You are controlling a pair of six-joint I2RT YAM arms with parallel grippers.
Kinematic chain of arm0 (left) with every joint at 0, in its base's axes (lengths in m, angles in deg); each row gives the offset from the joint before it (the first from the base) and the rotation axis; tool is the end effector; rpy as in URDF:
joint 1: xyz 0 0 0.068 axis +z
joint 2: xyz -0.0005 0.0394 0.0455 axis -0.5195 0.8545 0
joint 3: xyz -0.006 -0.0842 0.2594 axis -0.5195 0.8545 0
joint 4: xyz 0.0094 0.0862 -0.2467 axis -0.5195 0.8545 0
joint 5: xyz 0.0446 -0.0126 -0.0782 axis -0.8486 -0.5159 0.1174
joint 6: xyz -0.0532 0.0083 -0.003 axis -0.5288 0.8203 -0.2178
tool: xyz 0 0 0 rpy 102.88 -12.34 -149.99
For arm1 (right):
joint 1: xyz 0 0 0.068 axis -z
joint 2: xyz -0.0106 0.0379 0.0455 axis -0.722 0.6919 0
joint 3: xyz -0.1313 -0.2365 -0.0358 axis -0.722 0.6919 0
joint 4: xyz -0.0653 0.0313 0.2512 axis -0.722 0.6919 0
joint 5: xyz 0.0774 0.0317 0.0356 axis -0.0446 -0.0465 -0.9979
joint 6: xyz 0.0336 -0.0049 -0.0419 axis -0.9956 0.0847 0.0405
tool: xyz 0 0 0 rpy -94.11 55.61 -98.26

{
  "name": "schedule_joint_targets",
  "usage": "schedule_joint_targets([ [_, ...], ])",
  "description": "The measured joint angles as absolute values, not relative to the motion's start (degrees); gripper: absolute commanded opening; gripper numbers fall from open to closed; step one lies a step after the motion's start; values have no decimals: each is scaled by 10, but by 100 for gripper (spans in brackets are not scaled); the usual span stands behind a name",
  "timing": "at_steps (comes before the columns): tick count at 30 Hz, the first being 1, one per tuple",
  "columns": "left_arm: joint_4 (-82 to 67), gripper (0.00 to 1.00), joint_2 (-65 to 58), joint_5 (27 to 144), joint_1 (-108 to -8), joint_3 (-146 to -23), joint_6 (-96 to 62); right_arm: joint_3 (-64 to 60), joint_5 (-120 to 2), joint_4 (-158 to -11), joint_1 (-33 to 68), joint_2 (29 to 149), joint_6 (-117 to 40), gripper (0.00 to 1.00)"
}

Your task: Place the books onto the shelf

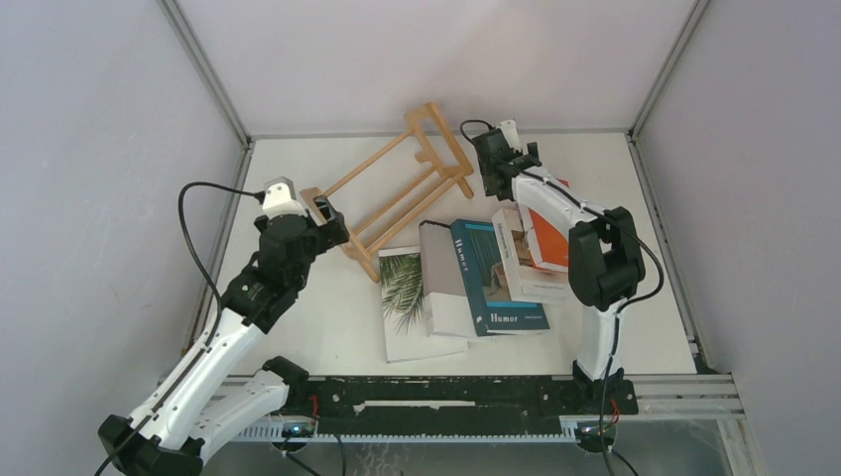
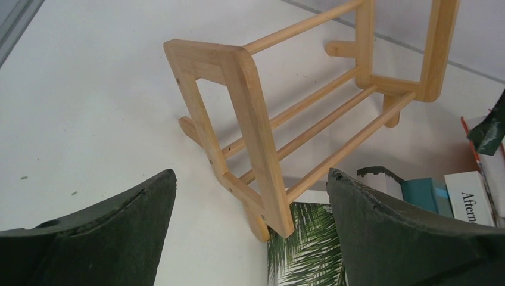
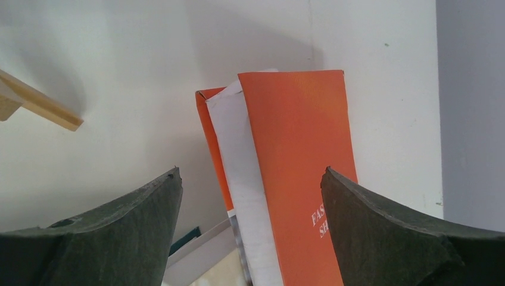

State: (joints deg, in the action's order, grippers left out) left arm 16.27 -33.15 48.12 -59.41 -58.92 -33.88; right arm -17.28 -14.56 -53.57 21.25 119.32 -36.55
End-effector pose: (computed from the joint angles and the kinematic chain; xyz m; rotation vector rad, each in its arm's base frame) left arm 0.1669 -0.0696 0.3281 -0.3343 1.8621 -0.1760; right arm 0.3989 0.1623 0.2477 -0.1410 2.3110 -0.5274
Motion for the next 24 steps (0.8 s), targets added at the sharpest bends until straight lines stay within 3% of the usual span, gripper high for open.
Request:
schedule_joint_targets([
  [18,134,100,-324,499,-594,-611,-354,-189,-78,-523,210,1267,-327,93],
  [24,125,100,-327,501,-595,-611,-362,-197,-45,-528,217,1288,-318,83],
])
